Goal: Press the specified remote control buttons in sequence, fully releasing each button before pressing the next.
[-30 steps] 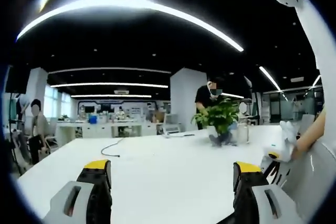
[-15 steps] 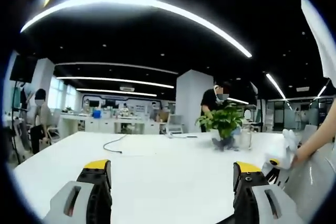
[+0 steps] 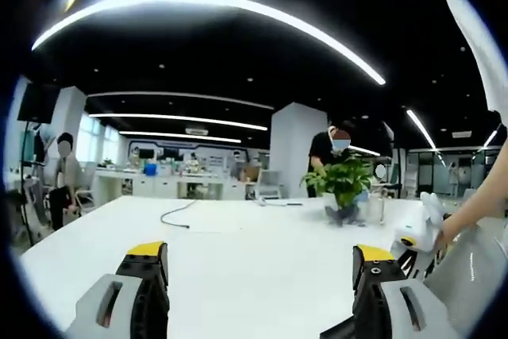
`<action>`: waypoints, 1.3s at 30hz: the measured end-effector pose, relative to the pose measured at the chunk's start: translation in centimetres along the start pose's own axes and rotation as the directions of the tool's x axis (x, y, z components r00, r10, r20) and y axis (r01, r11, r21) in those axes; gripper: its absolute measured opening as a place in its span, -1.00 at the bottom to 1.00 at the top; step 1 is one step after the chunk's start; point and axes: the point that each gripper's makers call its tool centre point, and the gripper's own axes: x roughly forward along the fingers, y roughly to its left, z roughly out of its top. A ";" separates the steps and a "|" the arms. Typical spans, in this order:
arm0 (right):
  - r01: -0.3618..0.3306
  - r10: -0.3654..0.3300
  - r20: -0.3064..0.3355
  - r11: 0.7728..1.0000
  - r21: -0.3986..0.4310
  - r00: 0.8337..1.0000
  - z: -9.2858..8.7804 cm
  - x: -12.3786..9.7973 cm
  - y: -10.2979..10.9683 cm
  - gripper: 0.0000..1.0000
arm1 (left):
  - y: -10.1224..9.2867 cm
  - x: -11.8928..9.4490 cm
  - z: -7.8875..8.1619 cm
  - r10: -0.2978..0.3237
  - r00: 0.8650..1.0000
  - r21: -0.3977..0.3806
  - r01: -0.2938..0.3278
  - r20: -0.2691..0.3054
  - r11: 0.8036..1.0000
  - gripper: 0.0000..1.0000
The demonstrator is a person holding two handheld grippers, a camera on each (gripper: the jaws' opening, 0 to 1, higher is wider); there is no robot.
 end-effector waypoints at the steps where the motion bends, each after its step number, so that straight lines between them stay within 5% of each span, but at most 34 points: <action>1: -0.003 0.003 -0.002 1.000 -0.003 1.000 0.0 0.0 -0.2 -0.58 | 0.0 0.0 -0.1 0.002 1.000 0.007 -0.002 -0.005 1.000 1.00; 39: -0.022 0.021 -0.020 0.999 -0.042 1.000 1.2 1.0 -12.3 -0.58 | -0.1 0.1 -1.5 0.019 0.996 -0.014 -0.020 -0.087 1.000 1.00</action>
